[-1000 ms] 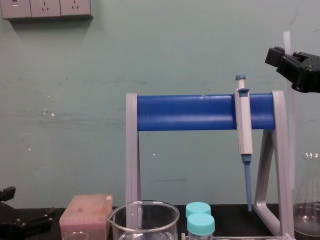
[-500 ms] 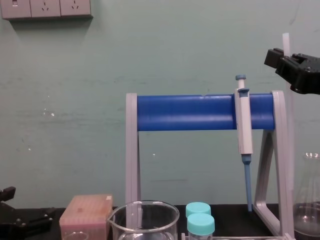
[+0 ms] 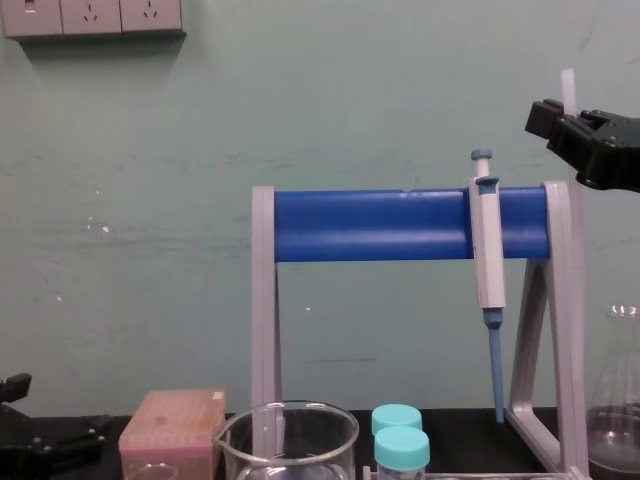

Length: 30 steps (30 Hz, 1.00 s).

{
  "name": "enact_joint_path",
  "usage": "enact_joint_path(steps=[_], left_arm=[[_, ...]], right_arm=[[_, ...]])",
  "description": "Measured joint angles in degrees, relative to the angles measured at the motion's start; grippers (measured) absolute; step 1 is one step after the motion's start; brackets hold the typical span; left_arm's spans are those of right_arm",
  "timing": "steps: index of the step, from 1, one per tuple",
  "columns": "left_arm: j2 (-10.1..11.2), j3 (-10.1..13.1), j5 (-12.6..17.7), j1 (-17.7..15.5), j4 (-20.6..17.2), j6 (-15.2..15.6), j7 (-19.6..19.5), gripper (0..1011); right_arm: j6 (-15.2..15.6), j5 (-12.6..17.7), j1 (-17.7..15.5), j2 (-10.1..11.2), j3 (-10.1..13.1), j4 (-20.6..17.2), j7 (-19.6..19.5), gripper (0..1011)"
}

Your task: Pick up the stirring rod with one hand, then place it down.

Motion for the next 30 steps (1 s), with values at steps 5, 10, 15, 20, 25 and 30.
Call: enact_joint_path(steps=[5,10,15,20,25,30], left_arm=[[0.00,0.00,0.00,0.00,0.00,0.00,0.00,1000],[0.00,0.00,0.00,0.00,0.00,0.00,0.00,1000],[0.00,0.00,0.00,0.00,0.00,0.00,0.00,1000],[0.00,0.00,0.00,0.00,0.00,0.00,0.00,1000],[0.00,0.00,0.00,0.00,0.00,0.00,0.00,1000],[0.00,0.00,0.00,0.00,0.00,0.00,0.00,1000]], right_arm=[[-0.01,0.03,0.27,-0.11,-0.09,0.43,0.10,69],[-0.01,0.03,0.55,-0.21,-0.17,0.80,0.13,69],[-0.01,0.02,0.91,-0.31,-0.26,1.30,0.18,68],[-0.02,-0.06,1.26,-0.42,-0.34,1.72,0.21,69],[-0.07,-0.22,1.42,-0.48,-0.40,1.97,0.22,69],[-0.08,-0.26,1.61,-0.56,-0.41,2.15,0.22,68]])
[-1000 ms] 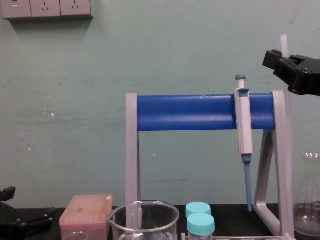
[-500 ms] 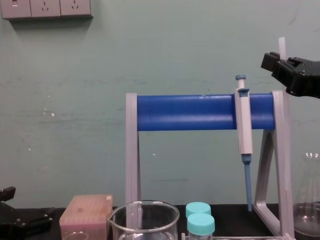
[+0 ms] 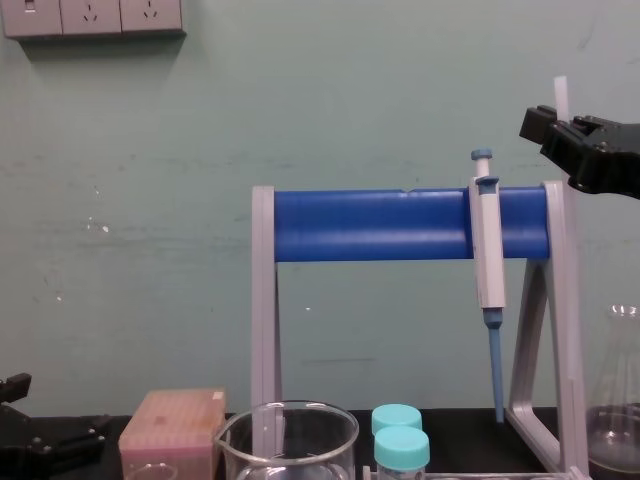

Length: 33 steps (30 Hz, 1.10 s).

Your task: Pick up the stirring rod with one hand, then place it down.

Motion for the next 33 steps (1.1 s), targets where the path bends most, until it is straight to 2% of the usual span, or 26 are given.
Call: enact_joint_path(steps=[33], left_arm=[[0.00,0.00,0.00,0.00,0.00,0.00,0.00,1000]], right_arm=[[0.61,0.52,-0.72,0.08,0.19,-0.25,0.07,69]])
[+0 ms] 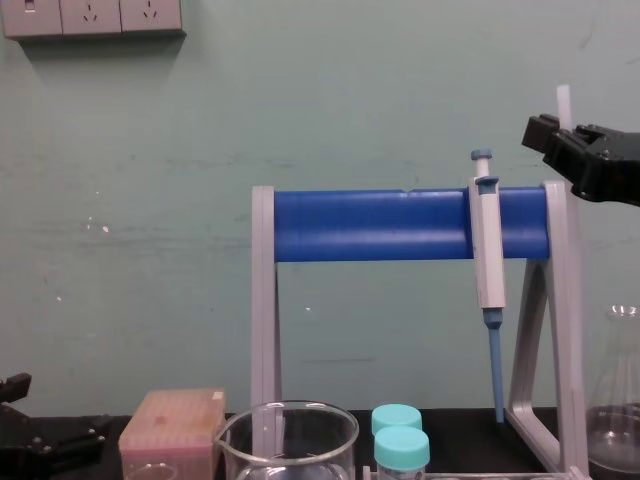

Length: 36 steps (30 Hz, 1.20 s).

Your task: Pick up the stirring rod with one hand, then place it down.

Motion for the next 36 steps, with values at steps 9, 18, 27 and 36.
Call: enact_joint_path(steps=[9,18,27,36], left_arm=[[0.00,0.00,0.00,0.00,0.00,0.00,0.00,1000],[0.00,0.00,0.00,0.00,0.00,0.00,0.00,1000],[0.00,0.00,0.00,0.00,0.00,0.00,0.00,1000],[0.00,0.00,0.00,0.00,0.00,0.00,0.00,1000]], right_arm=[[1.91,7.40,-0.72,1.37,-2.13,0.74,7.40,68],[0.58,9.14,-1.31,2.28,-4.51,2.68,10.30,69],[-2.90,8.28,0.53,1.53,-6.76,7.39,11.12,69],[-5.56,7.02,3.40,-0.44,-7.66,12.03,11.41,68]])
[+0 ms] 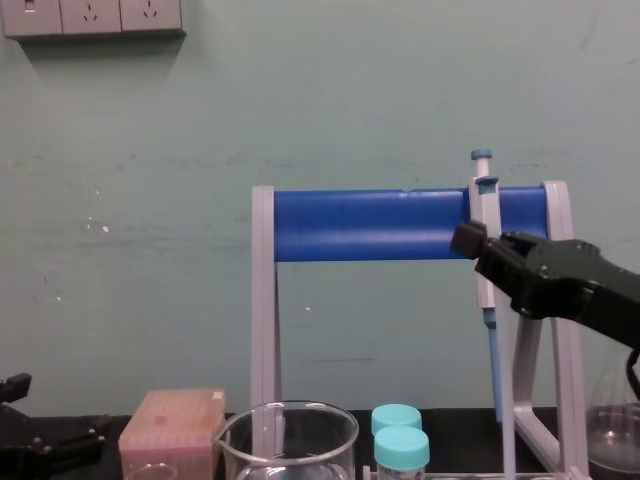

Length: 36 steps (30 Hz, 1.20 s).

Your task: Pick up the stirring rod with one hand, then place it down.

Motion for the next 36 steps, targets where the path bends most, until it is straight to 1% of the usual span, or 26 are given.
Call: enact_joint_path(steps=[3,13,21,29,36], left_arm=[[0.00,0.00,0.00,0.00,0.00,0.00,0.00,1000],[0.00,0.00,0.00,0.00,0.00,0.00,0.00,1000],[0.00,0.00,0.00,0.00,0.00,0.00,0.00,1000],[0.00,0.00,0.00,0.00,0.00,0.00,0.00,1000],[0.00,0.00,0.00,0.00,0.00,0.00,0.00,1000]], right_arm=[[0.13,-0.24,0.77,-0.45,-0.49,1.52,0.18,68],[1.86,-0.14,1.21,-0.95,-1.13,3.23,0.24,69],[2.75,-0.97,1.57,-1.35,-1.76,5.72,-0.51,69],[3.52,-1.08,1.78,-1.96,-2.11,7.11,-0.67,68],[3.60,-1.37,1.89,-2.16,-2.36,7.78,-0.65,68]])
